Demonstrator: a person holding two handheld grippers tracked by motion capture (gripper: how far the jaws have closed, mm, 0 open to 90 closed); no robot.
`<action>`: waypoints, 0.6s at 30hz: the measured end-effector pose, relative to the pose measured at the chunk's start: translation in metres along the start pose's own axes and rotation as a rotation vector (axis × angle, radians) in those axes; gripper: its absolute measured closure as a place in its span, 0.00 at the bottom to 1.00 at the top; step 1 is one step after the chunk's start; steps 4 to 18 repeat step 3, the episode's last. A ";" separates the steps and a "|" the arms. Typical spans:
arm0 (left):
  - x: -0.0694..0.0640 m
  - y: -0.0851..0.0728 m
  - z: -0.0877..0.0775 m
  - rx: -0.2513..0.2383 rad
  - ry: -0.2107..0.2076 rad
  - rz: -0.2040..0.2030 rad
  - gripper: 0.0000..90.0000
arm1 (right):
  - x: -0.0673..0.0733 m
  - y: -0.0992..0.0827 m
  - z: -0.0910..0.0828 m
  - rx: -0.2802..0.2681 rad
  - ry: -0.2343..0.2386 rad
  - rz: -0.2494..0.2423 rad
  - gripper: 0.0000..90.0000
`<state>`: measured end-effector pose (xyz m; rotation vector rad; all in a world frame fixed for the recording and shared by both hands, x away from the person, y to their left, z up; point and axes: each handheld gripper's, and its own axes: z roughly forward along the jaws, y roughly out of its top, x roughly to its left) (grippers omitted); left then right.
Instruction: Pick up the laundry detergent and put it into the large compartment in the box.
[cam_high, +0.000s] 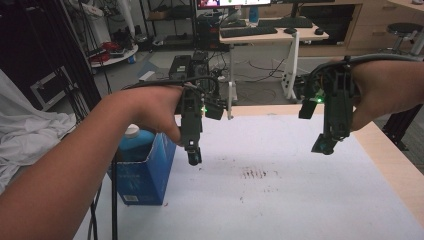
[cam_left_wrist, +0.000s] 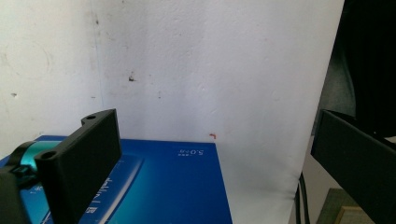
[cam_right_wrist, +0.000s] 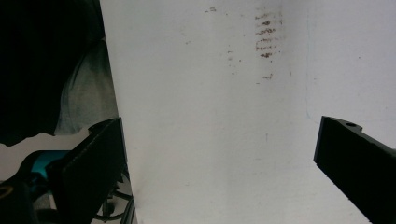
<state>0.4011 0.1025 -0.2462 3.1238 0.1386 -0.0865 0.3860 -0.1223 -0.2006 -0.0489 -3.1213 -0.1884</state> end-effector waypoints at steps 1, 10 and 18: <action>0.000 0.000 0.000 0.001 0.000 0.000 0.02 | 0.000 0.000 0.000 0.001 0.000 -0.001 0.02; 0.000 0.000 0.001 -0.001 -0.001 0.003 0.02 | 0.000 0.000 0.000 -0.001 -0.001 -0.001 0.02; 0.000 0.000 0.001 -0.001 -0.001 0.003 0.02 | 0.000 0.000 0.000 -0.001 -0.001 -0.001 0.02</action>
